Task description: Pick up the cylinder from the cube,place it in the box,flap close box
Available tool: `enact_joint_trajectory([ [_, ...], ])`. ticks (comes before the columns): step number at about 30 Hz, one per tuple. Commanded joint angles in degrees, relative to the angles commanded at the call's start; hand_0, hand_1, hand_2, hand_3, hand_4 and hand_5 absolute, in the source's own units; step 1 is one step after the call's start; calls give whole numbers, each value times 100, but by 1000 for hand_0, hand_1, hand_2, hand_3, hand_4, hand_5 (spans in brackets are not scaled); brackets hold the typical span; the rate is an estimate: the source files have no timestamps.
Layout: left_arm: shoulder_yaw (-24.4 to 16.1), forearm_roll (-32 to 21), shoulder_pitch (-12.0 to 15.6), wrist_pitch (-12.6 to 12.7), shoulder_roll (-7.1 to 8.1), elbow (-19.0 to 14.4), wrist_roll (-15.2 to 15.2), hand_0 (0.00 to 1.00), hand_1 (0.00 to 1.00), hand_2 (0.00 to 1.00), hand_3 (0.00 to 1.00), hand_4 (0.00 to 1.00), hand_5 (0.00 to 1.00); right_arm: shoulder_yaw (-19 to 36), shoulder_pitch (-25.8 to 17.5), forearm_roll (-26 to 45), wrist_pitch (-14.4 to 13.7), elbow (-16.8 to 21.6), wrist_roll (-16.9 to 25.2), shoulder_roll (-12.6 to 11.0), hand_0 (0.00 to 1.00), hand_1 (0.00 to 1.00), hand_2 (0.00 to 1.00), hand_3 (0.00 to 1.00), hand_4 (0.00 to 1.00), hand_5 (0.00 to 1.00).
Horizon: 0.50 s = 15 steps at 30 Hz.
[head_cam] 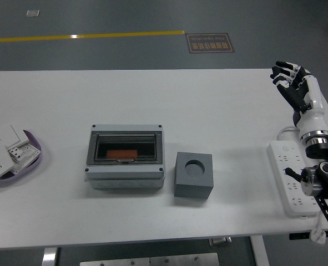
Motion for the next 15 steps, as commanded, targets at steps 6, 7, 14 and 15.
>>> enact_joint_trajectory([
  [6, -23, -11, 21, 10, 43, 25, -11, 600, 627, 616, 637, 693, 208, -12, -76, 108, 45, -59, 129, 22, 713, 651, 650, 654, 695, 375],
  [7, -26, -11, 22, 12, 51, 27, -13, 600, 627, 616, 637, 693, 208, -21, -76, 134, 53, -66, 164, 24, 713, 651, 650, 654, 695, 375],
  [14, -37, -4, 32, 7, 86, 26, -16, 600, 627, 616, 638, 694, 209, -115, -67, 459, 61, -141, 590, 48, 712, 648, 648, 655, 699, 373],
  [15, -39, -6, 33, 7, 86, 26, -16, 600, 627, 616, 638, 694, 209, -120, -68, 491, 56, -150, 624, 55, 712, 648, 648, 655, 699, 373],
])
